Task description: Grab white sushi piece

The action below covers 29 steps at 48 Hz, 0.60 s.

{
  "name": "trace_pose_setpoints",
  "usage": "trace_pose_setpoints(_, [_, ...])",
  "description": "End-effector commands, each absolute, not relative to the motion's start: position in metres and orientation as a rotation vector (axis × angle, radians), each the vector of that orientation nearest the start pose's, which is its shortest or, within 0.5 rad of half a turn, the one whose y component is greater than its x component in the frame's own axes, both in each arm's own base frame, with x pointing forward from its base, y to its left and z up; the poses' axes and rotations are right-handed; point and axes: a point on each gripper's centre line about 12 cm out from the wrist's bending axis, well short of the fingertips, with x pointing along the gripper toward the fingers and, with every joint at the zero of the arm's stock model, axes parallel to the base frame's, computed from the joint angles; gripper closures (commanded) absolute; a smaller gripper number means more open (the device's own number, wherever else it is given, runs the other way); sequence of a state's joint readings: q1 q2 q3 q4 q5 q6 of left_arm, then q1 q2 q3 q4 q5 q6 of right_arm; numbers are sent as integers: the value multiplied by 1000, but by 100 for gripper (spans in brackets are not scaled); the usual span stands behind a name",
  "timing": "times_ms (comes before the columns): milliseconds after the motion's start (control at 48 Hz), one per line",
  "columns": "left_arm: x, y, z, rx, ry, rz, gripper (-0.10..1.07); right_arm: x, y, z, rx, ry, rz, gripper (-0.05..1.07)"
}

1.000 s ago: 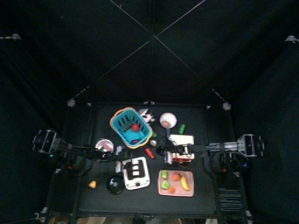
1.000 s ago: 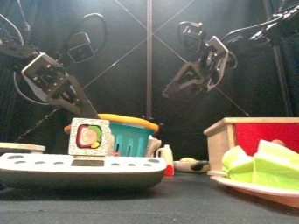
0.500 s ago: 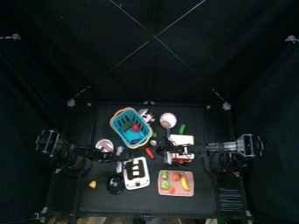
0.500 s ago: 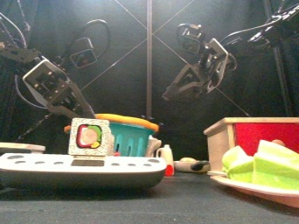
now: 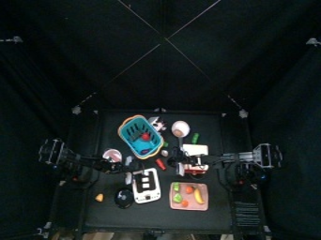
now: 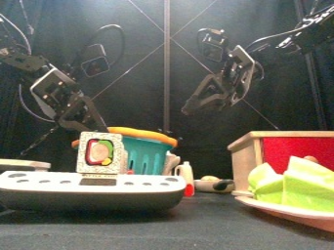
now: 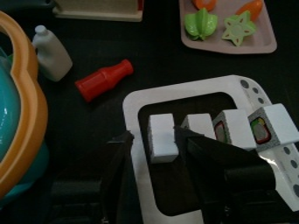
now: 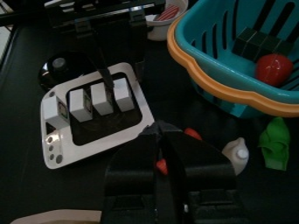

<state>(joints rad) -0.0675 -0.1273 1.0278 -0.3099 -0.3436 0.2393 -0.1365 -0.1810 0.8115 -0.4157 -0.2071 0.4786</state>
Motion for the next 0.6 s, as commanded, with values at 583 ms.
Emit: trace_pose_setpoints(583, [315, -9, 130, -2, 581, 48, 14, 356, -39, 215, 109, 405, -64, 57])
